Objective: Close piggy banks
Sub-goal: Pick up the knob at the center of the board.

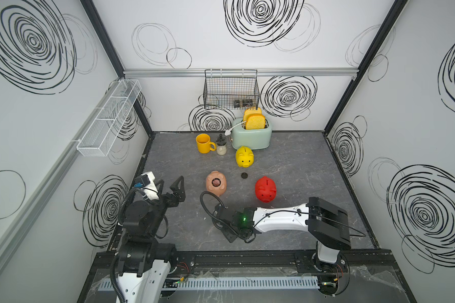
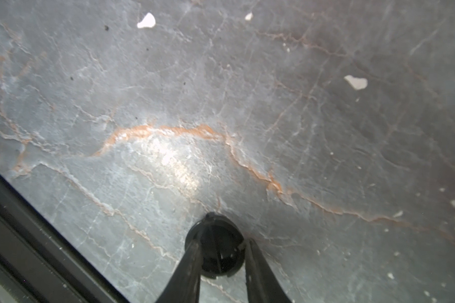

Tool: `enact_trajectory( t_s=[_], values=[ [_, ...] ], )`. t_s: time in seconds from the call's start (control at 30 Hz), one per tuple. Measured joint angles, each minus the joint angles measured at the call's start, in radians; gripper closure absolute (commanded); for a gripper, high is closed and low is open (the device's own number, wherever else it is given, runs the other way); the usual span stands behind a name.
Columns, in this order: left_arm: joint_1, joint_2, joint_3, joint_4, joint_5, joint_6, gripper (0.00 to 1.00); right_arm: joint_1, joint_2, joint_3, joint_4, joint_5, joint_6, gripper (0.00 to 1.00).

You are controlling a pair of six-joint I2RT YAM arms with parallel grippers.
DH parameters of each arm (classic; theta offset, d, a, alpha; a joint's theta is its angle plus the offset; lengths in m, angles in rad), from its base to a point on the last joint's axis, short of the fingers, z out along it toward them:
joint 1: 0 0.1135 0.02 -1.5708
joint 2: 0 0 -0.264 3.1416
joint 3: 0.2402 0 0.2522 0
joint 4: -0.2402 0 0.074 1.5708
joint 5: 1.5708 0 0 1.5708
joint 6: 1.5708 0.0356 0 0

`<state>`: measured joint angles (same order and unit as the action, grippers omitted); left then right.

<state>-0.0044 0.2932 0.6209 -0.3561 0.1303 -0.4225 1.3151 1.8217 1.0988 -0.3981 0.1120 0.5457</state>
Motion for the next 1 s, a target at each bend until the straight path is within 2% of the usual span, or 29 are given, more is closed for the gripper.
enact_trajectory(
  t_s=[0.23,0.4,0.67,1.0],
  values=[
    [0.0,0.0,0.0,0.0,0.001,0.0,0.04,-0.002,0.01,-0.008,0.013,-0.004,0.0,0.72],
    [0.0,0.0,0.0,0.0,0.002,0.0,0.04,-0.002,0.01,-0.008,0.013,0.0,-0.002,0.65],
    [0.0,0.0,0.0,0.0,0.003,0.0,0.04,-0.002,0.012,0.003,-0.007,0.016,-0.007,0.63],
    [0.0,0.0,0.0,0.0,0.004,0.0,0.04,0.007,0.015,0.071,-0.072,0.065,-0.023,0.68]
  ],
)
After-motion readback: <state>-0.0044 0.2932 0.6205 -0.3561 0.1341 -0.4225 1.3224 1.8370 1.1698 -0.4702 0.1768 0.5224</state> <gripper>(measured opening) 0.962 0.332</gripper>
